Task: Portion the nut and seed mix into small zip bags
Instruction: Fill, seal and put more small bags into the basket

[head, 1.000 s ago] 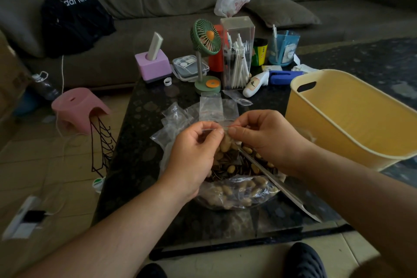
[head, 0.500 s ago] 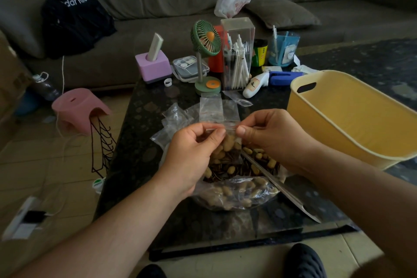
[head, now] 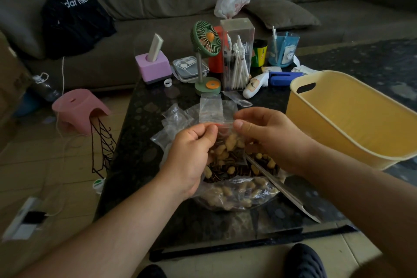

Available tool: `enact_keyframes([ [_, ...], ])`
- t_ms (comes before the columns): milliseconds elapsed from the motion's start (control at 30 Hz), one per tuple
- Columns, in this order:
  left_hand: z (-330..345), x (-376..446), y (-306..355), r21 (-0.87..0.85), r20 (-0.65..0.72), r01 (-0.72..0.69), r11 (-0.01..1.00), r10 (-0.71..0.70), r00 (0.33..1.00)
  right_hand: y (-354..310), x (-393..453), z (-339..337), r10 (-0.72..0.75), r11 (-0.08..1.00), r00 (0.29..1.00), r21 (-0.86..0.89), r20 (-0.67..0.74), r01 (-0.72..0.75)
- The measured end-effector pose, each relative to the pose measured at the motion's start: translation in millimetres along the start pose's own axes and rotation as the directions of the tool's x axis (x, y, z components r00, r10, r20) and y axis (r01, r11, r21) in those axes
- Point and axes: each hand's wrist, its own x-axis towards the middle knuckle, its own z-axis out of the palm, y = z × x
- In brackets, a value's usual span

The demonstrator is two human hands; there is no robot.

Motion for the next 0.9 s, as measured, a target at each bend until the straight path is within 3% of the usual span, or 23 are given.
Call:
enact_keyframes([
  [167,2.2,-0.6,2.7,-0.102,0.017,0.027,0.994,-0.026,1.000,4.9,-3.6,6.0,0.059,0.997,0.985,-0.068,0.162,-0.048],
  [300,1.8,-1.6,6.2,-0.191,0.076,0.088,0.978,-0.075,0.994,9.6,-1.3,6.5,-0.002,0.991,0.997,-0.135,0.079,0.013],
  [500,2.8,0.1,-5.6,-0.082,0.145,0.126,0.989,-0.114,0.983,11.6,1.1,3.7,-0.010,0.996,0.999,0.094,0.042,0.006],
  [633,4.7,1.9,-11.0,-0.051,0.094,0.106,0.993,-0.101,0.990,10.1,1.5,2.1,0.046,0.980,0.997,0.192,0.055,-0.056],
  [767,6.4,4.5,-10.0,-0.126,0.096,0.141,0.982,-0.129,0.987,10.9,-0.4,-1.2,0.069,0.961,0.981,0.254,0.181,-0.114],
  [900,8.7,5.6,-12.0,-0.206,0.169,0.200,0.958,-0.167,0.971,14.7,-1.1,-3.8,0.088,0.930,0.982,0.339,0.170,-0.142],
])
